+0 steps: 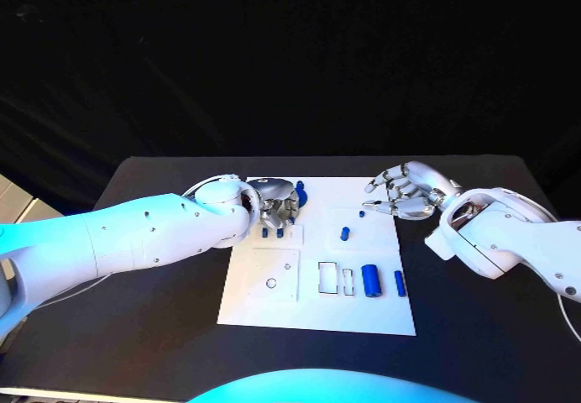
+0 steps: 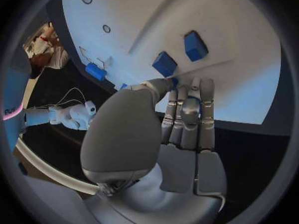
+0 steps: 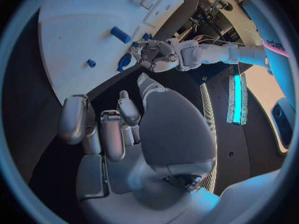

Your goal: Assemble the parts on the task board

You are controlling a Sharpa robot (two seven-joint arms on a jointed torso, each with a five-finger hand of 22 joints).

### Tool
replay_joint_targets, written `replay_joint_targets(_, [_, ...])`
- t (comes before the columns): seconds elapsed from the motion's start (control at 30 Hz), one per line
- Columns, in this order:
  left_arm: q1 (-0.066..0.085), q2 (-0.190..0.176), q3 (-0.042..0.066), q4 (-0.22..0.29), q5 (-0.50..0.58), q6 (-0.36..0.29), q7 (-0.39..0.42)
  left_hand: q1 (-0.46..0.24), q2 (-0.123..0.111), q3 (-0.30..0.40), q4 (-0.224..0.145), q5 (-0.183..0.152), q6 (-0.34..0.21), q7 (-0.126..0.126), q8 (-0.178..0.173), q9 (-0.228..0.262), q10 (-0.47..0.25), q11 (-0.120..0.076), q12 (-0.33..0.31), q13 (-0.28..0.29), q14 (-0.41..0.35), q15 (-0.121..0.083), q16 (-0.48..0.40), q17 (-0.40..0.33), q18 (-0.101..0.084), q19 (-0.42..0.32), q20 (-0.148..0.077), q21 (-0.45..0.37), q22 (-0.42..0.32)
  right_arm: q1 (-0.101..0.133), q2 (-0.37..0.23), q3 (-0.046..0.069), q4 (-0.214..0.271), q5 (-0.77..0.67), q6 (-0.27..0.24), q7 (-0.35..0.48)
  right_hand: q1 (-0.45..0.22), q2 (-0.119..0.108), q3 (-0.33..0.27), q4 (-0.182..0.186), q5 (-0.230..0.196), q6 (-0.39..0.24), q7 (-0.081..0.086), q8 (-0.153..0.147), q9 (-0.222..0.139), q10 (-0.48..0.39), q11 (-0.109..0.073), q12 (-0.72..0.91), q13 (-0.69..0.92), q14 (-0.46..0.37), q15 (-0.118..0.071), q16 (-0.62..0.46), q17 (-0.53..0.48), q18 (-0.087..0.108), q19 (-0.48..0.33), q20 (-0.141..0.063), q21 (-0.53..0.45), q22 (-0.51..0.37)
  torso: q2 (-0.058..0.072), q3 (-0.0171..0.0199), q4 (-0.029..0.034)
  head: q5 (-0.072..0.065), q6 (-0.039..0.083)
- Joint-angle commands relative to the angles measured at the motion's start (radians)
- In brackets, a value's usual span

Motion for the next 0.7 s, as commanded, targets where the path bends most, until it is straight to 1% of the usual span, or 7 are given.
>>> replay_joint_targets(0.03, [-0.001, 0.004, 0.0, -0.002, 0.014, 0.015, 0.007, -0.008, 0.003, 0.009, -0.005, -0.007, 0.011, 0.0, -0.005, -0.001, 0.012, 0.0, -0.01, -0.004, -0.004, 0.0, 0.0, -0.003, 0.014, -0.007, 0.002, 0.006, 0.003, -0.001, 0.0, 0.0, 0.003, -0.009, 0.004, 0.009, -0.006, -0.002, 0.006, 0.001, 0.004, -0.001, -0.002, 0.007, -0.001, 0.0, -0.001, -0.002, 0.001, 0.055, 0.002, -0.003, 0.097, 0.02, -0.005, -0.004, 0.0, 0.066, 0.0, 0.0001, -0.0003, 0.0, 0.001])
replay_joint_targets(0.4, [-0.001, 0.016, 0.0, -0.022, 0.017, 0.014, 0.013, -0.016, 0.01, 0.026, -0.027, -0.008, 0.032, -0.003, -0.016, 0.001, 0.05, -0.005, -0.044, -0.018, 0.018, -0.005, 0.013, 0.012, 0.008, 0.017, 0.0, 0.038, 0.043, 0.0, -0.002, 0.0, 0.004, -0.009, 0.005, 0.008, -0.006, -0.001, 0.006, 0.001, 0.004, 0.0, -0.002, 0.007, 0.0, 0.002, -0.001, 0.001, 0.003, 0.056, 0.002, -0.003, 0.097, 0.019, -0.003, -0.004, 0.001, 0.066, 0.0, 0.0001, -0.0007, -0.003, 0.001])
replay_joint_targets(0.47, [-0.001, 0.018, 0.0, -0.024, 0.018, 0.011, 0.015, -0.017, 0.014, 0.029, -0.034, -0.008, 0.041, -0.005, -0.017, 0.003, 0.06, -0.007, -0.052, -0.021, 0.025, -0.007, 0.017, 0.017, 0.007, 0.02, -0.001, 0.045, 0.05, 0.0, -0.002, 0.0, 0.005, -0.009, 0.005, 0.007, -0.006, -0.001, 0.006, 0.001, 0.004, 0.0, -0.002, 0.007, 0.0, 0.002, -0.001, 0.001, 0.003, 0.056, 0.002, -0.003, 0.097, 0.019, -0.003, -0.004, 0.001, 0.066, 0.0, 0.0003, -0.0009, -0.003, 0.001])
replay_joint_targets(0.57, [-0.001, 0.019, 0.0, -0.026, 0.019, -0.002, 0.019, -0.016, 0.022, 0.034, -0.046, -0.008, 0.058, -0.008, -0.015, 0.007, 0.081, -0.012, -0.059, -0.022, 0.046, -0.011, 0.029, 0.043, 0.003, 0.039, -0.004, 0.064, 0.075, 0.0, -0.003, 0.0, 0.005, -0.009, 0.005, 0.007, -0.006, -0.001, 0.006, 0.001, 0.004, 0.0, -0.002, 0.007, 0.0, 0.002, -0.001, 0.001, 0.003, 0.056, 0.002, -0.003, 0.097, 0.019, -0.003, -0.004, 0.001, 0.066, 0.0, 0.0001, -0.0005, -0.004, 0.001])
replay_joint_targets(0.63, [-0.001, 0.02, 0.0, -0.027, 0.019, -0.017, 0.022, -0.014, 0.031, 0.04, -0.064, -0.007, 0.076, -0.012, -0.016, 0.012, 0.109, -0.019, -0.068, -0.023, 0.073, -0.017, 0.042, 0.075, -0.003, 0.065, -0.01, 0.089, 0.107, 0.0, -0.003, 0.0, 0.005, -0.009, 0.005, 0.007, -0.006, -0.001, 0.006, 0.001, 0.004, 0.0, -0.002, 0.007, 0.0, 0.002, -0.001, 0.001, 0.003, 0.056, 0.002, -0.003, 0.097, 0.019, -0.003, -0.004, 0.001, 0.066, 0.0, 0.0001, -0.0005, -0.004, 0.001])
replay_joint_targets(0.7, [-0.001, 0.02, 0.0, -0.028, 0.019, -0.031, 0.024, -0.014, 0.035, 0.043, -0.072, -0.007, 0.085, -0.013, -0.017, 0.014, 0.122, -0.022, -0.074, -0.024, 0.083, -0.02, 0.047, 0.086, -0.005, 0.076, -0.012, 0.101, 0.121, 0.0, -0.003, 0.0, 0.006, -0.009, 0.005, 0.007, -0.006, -0.001, 0.007, 0.001, 0.004, 0.001, -0.002, 0.008, 0.0, 0.003, -0.001, 0.001, 0.003, 0.056, 0.002, -0.003, 0.097, 0.019, -0.003, -0.004, 0.001, 0.066, 0.0, 0.0, -0.0006, -0.004, 0.002])
